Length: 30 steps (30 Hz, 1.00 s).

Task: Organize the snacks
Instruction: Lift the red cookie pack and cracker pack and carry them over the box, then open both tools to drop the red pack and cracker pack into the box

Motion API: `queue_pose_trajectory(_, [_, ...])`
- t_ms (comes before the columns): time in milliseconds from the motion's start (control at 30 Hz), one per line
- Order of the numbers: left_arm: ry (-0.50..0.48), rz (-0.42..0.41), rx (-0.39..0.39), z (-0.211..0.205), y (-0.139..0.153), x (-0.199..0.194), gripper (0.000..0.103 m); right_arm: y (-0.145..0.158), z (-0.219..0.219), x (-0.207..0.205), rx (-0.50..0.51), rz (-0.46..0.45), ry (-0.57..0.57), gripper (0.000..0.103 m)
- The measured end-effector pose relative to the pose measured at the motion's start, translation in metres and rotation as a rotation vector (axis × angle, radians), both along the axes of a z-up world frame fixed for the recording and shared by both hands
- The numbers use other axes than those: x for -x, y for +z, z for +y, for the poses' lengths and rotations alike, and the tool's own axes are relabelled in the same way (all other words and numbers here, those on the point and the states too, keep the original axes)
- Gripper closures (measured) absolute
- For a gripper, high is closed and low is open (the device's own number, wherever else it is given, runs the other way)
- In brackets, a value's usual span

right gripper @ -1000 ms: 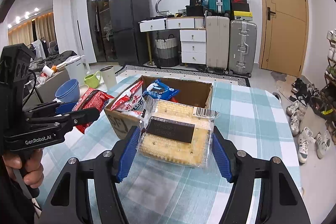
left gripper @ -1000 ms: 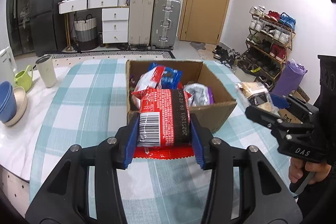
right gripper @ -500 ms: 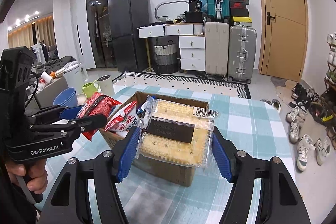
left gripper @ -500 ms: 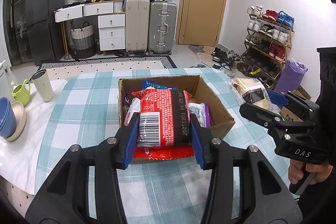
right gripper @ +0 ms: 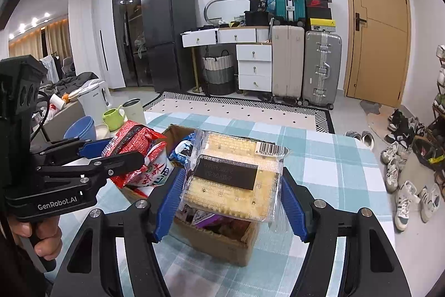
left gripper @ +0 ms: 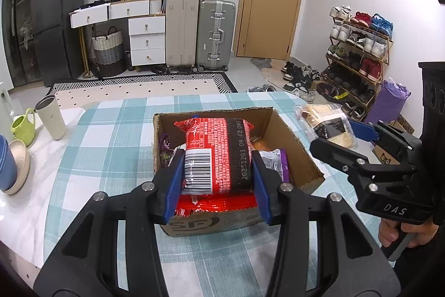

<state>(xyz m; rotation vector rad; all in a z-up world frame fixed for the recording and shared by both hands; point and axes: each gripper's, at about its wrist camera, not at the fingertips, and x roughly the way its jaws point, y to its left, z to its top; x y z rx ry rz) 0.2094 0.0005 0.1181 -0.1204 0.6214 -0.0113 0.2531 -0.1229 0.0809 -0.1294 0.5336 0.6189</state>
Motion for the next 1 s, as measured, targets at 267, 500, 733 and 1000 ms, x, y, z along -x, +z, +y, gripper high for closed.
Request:
queue_pose_trajectory(267, [-0.003,0.026,-0.002,0.0,-0.015,-0.031,0.061,-0.021,0.014,-0.028,0.028,0.047,0.016,0.035])
queue_pose_trajectory(500, [0.018,0.042,0.003,0.008,-0.022,-0.045,0.061,-0.032,0.031,-0.048,0.035,0.056,0.039,0.035])
queue_pose_trajectory(733, [0.029,0.045,0.014,0.018,-0.024,-0.048,0.061,-0.037,0.036,-0.051,0.069,0.027,0.009,0.01])
queue_pose_trajectory(1000, [0.003,0.047,0.011,0.011,-0.026,-0.046,0.058,-0.037,0.009,-0.038,0.069,0.022,-0.038,0.003])
